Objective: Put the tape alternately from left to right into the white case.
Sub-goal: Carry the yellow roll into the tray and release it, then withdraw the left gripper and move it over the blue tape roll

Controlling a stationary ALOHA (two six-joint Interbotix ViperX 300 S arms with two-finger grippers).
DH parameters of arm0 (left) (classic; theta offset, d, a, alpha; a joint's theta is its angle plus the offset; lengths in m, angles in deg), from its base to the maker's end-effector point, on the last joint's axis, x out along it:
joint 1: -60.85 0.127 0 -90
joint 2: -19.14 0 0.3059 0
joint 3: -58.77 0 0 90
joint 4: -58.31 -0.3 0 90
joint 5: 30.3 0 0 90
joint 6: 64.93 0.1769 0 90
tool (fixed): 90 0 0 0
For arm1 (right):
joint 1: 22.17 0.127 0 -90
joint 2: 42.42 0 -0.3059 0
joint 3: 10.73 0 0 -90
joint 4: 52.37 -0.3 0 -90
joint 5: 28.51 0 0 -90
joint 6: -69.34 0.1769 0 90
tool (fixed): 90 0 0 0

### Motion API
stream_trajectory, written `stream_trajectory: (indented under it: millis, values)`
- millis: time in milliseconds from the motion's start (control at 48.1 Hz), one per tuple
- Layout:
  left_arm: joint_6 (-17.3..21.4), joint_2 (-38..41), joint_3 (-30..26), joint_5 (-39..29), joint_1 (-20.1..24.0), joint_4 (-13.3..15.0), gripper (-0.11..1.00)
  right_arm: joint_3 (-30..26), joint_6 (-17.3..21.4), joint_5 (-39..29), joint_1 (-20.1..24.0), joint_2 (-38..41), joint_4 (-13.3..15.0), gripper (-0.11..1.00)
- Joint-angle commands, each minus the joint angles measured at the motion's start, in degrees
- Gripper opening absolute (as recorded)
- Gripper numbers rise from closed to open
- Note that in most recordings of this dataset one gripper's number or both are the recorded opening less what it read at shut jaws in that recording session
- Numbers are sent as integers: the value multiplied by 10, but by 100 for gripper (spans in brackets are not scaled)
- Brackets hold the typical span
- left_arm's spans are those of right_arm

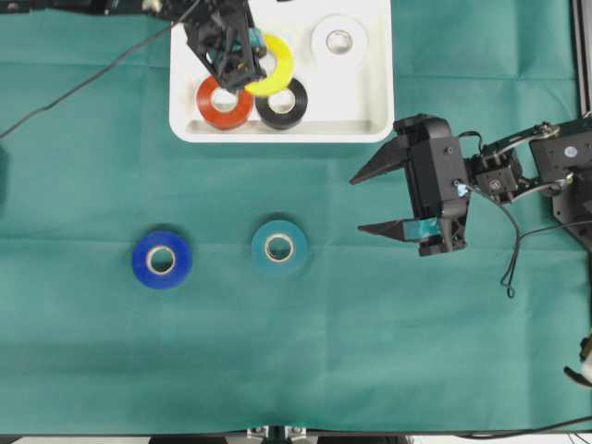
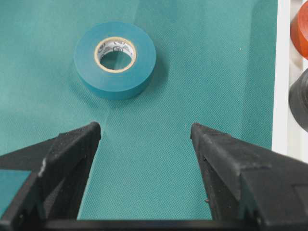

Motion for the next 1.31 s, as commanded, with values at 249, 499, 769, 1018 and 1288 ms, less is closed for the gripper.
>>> stream_trajectory:
  millis: [249, 499, 769, 1018, 1288]
  values:
    - [105, 20, -19, 69, 6, 1, -3, -13, 1, 5, 2, -10, 1, 81]
    - [125, 47, -19, 105, 28, 1, -3, -8, 1, 5, 1, -10, 0, 81]
    - [147, 46, -19, 129, 47, 0, -3, -7, 1, 5, 2, -10, 1, 81]
    - [164, 60, -16, 135, 45, 1, -3, -7, 1, 5, 1, -10, 1, 81]
    - [169, 63, -18, 137, 46, 0, -1, -7, -1, 5, 1, -9, 1, 81]
